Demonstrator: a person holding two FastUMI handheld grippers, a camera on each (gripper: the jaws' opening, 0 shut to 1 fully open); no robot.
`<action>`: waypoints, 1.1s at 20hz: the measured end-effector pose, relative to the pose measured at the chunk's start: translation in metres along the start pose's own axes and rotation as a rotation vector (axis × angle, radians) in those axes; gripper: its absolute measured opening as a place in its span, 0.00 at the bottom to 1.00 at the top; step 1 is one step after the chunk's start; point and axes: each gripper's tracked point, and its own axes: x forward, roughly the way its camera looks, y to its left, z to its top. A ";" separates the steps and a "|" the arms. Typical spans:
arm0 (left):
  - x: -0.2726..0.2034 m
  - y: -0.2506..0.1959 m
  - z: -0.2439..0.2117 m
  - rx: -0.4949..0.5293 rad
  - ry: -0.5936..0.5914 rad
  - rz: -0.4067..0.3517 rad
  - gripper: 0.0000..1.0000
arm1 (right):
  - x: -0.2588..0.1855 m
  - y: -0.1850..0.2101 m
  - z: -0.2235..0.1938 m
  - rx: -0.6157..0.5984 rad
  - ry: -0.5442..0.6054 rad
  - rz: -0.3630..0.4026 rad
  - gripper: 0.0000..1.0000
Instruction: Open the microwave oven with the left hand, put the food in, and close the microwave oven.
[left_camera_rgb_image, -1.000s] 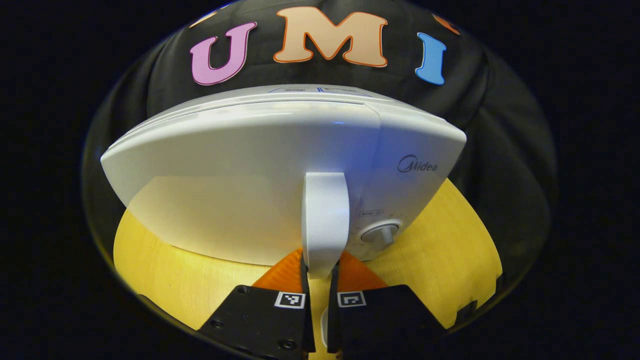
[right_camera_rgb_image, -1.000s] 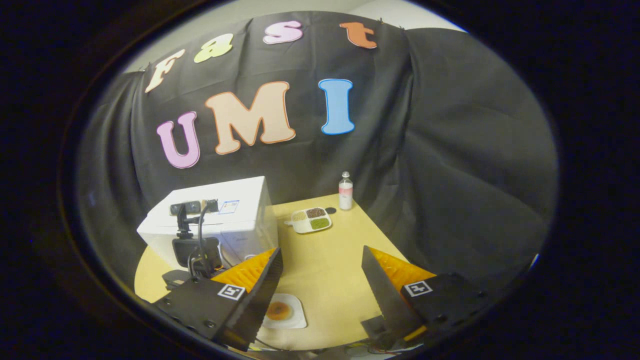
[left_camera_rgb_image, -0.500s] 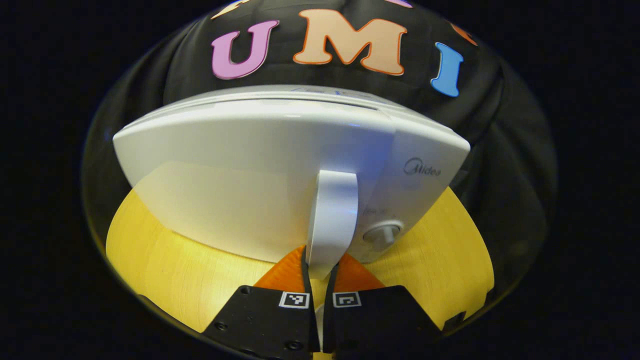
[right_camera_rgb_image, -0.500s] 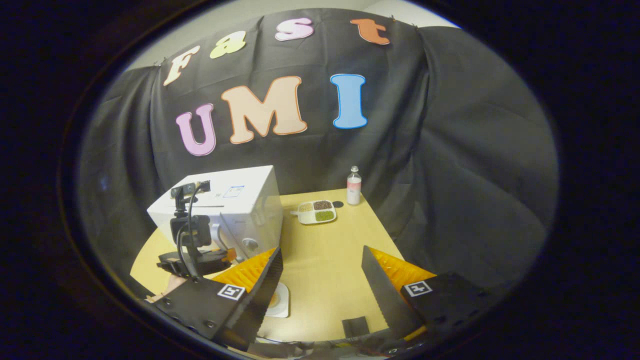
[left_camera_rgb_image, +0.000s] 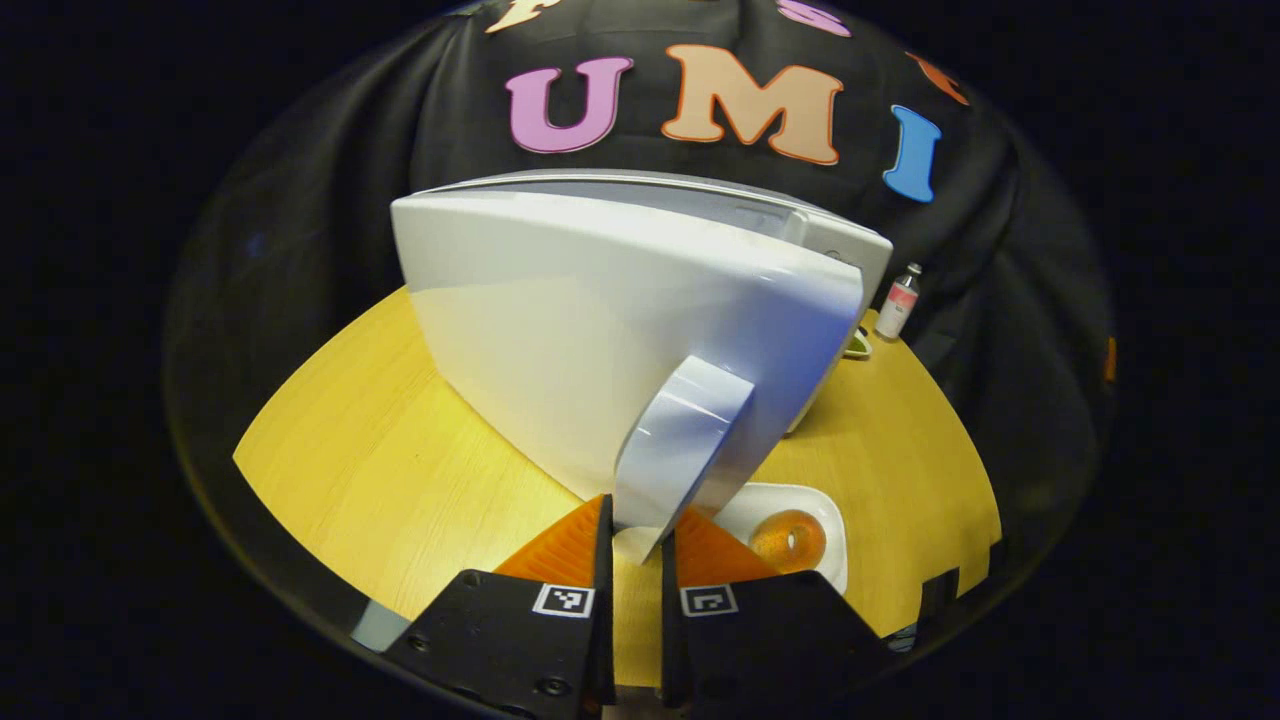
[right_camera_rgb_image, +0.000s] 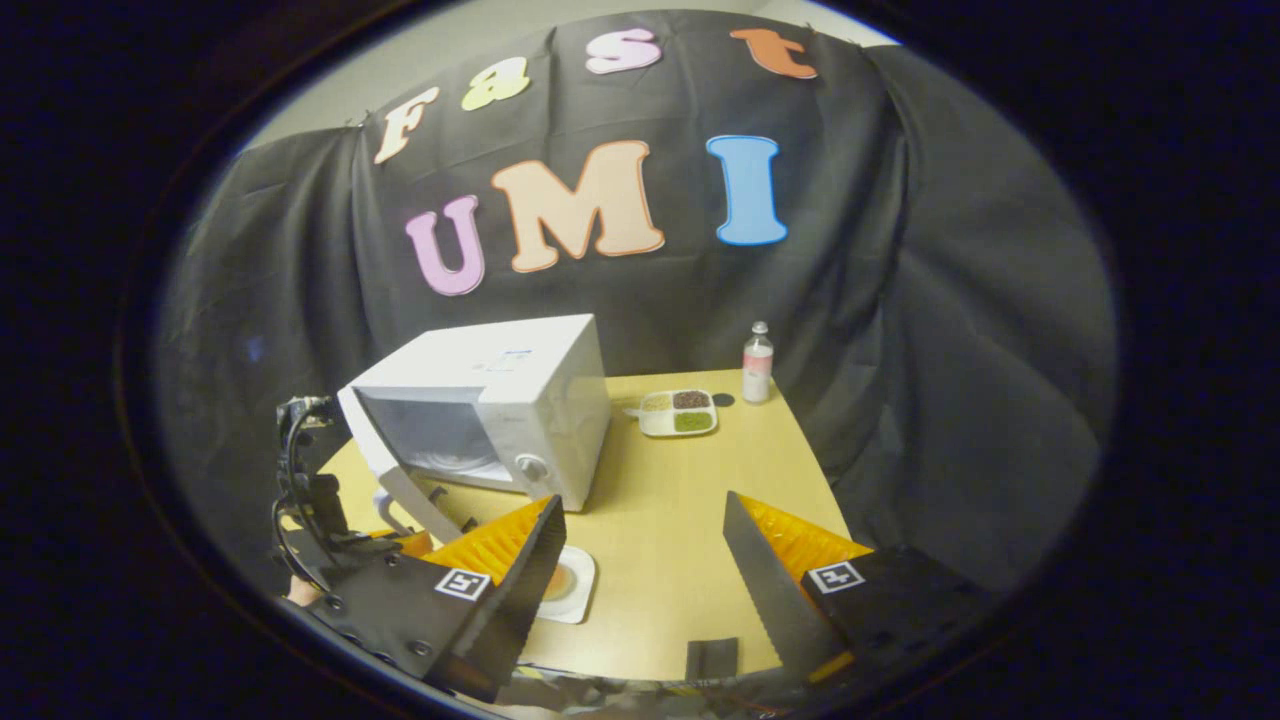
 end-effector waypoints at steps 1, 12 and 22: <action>-0.011 0.005 0.002 -0.050 -0.006 0.009 0.23 | 0.000 0.004 -0.002 -0.004 0.002 0.022 0.99; -0.054 0.064 0.014 -0.143 -0.067 0.184 0.96 | 0.027 0.032 -0.020 -0.041 0.056 0.179 0.98; -0.106 0.133 -0.002 -0.186 -0.061 0.276 0.96 | 0.068 0.067 -0.062 -0.040 0.159 0.174 0.91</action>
